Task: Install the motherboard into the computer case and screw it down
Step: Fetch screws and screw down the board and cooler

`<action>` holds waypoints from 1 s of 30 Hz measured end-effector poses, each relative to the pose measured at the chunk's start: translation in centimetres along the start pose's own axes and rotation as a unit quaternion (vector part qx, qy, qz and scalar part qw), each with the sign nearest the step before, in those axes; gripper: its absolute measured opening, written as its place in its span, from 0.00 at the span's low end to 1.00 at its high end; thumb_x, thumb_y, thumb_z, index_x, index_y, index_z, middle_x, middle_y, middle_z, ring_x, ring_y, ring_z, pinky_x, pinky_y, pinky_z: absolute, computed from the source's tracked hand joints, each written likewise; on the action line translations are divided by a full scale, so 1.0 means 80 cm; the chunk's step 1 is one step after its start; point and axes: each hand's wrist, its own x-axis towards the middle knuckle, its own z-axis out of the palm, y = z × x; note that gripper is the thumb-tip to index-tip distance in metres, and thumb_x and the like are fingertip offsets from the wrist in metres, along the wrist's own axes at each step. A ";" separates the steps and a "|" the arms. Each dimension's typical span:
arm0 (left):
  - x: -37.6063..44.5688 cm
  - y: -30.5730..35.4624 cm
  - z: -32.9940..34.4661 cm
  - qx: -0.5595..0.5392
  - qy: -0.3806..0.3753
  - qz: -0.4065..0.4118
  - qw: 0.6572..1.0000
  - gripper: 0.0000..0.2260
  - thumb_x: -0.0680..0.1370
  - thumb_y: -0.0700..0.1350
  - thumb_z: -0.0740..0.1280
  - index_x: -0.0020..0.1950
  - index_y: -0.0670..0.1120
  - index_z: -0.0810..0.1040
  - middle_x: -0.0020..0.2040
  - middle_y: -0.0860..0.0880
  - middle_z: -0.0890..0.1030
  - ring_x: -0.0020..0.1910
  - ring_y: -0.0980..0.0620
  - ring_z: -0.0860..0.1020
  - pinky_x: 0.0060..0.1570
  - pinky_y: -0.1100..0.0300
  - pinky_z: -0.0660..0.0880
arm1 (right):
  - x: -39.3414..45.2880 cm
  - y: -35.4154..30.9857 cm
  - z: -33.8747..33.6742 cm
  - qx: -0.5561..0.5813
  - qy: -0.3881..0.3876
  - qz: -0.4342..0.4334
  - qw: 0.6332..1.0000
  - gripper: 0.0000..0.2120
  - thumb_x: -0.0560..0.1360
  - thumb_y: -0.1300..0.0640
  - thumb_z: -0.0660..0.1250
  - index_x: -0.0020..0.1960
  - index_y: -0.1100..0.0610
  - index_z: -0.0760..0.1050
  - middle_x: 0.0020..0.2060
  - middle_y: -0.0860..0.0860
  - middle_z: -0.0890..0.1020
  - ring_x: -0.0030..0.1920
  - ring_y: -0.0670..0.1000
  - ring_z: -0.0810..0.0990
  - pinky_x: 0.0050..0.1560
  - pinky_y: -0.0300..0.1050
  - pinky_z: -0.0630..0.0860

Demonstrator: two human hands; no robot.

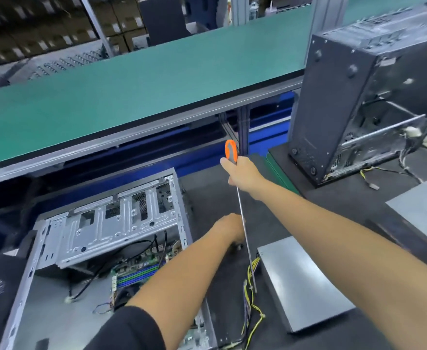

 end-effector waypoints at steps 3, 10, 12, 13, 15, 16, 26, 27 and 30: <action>0.016 0.002 0.011 0.024 -0.029 -0.009 0.999 0.11 0.74 0.38 0.70 0.54 0.37 0.77 0.54 0.40 0.78 0.51 0.41 0.79 0.39 0.56 0.72 | 0.011 0.016 -0.006 0.025 -0.017 0.009 0.999 0.18 0.78 0.52 0.59 0.34 0.53 0.56 0.27 0.49 0.59 0.26 0.49 0.61 0.30 0.42 0.59; 0.030 0.002 0.006 0.035 -0.023 -0.010 0.999 0.08 0.72 0.37 0.72 0.45 0.39 0.74 0.47 0.42 0.77 0.49 0.40 0.80 0.38 0.56 0.73 | 0.032 0.023 -0.011 0.037 -0.059 0.002 0.998 0.18 0.78 0.52 0.59 0.33 0.53 0.57 0.27 0.49 0.61 0.28 0.49 0.64 0.32 0.42 0.63; 0.030 0.001 0.004 0.033 -0.030 -0.017 0.999 0.12 0.72 0.36 0.71 0.36 0.41 0.68 0.41 0.43 0.75 0.46 0.40 0.79 0.37 0.54 0.73 | 0.033 0.021 -0.009 0.030 -0.068 -0.001 0.997 0.17 0.78 0.52 0.59 0.34 0.53 0.57 0.28 0.49 0.62 0.28 0.49 0.65 0.31 0.40 0.64; 0.029 0.002 0.004 0.033 -0.036 -0.017 0.999 0.11 0.73 0.36 0.70 0.36 0.41 0.68 0.40 0.43 0.73 0.46 0.40 0.80 0.38 0.54 0.74 | 0.033 0.020 -0.007 0.027 -0.073 -0.003 0.997 0.17 0.78 0.52 0.59 0.34 0.54 0.58 0.28 0.49 0.63 0.28 0.48 0.65 0.30 0.39 0.64; 0.026 0.003 0.004 0.040 -0.038 -0.013 0.998 0.05 0.73 0.36 0.68 0.46 0.36 0.75 0.40 0.41 0.73 0.51 0.39 0.79 0.45 0.50 0.78 | 0.032 0.017 -0.003 0.023 -0.079 -0.004 0.997 0.17 0.78 0.52 0.59 0.34 0.54 0.58 0.28 0.50 0.64 0.28 0.48 0.66 0.30 0.38 0.65; 0.026 0.002 0.003 0.044 -0.039 -0.011 0.998 0.09 0.74 0.37 0.68 0.52 0.34 0.75 0.39 0.41 0.72 0.53 0.40 0.79 0.48 0.49 0.78 | 0.031 0.016 -0.001 0.021 -0.081 -0.003 0.997 0.17 0.79 0.52 0.59 0.34 0.54 0.58 0.28 0.50 0.64 0.28 0.49 0.66 0.30 0.39 0.65; -0.012 -0.019 -0.050 -0.124 0.088 0.085 0.985 0.05 0.74 0.38 0.66 0.43 0.41 0.81 0.47 0.44 0.83 0.46 0.48 0.80 0.48 0.59 0.76 | 0.017 -0.033 -0.013 0.036 -0.066 -0.040 0.996 0.17 0.80 0.50 0.59 0.35 0.53 0.60 0.25 0.48 0.60 0.22 0.45 0.62 0.23 0.35 0.61; -0.021 -0.025 -0.058 -0.178 0.111 0.101 0.972 0.04 0.74 0.39 0.67 0.41 0.44 0.81 0.45 0.46 0.83 0.43 0.52 0.80 0.45 0.61 0.76 | 0.014 -0.048 -0.017 0.046 -0.056 -0.050 0.996 0.17 0.80 0.50 0.59 0.35 0.52 0.60 0.25 0.48 0.60 0.22 0.46 0.61 0.22 0.35 0.60; -0.053 -0.047 -0.070 -0.323 0.155 0.138 0.923 0.03 0.73 0.39 0.70 0.39 0.43 0.81 0.39 0.44 0.83 0.35 0.55 0.78 0.39 0.60 0.77 | 0.007 -0.097 -0.024 0.067 -0.018 -0.087 0.994 0.18 0.80 0.50 0.60 0.34 0.52 0.59 0.26 0.49 0.61 0.21 0.47 0.61 0.23 0.35 0.55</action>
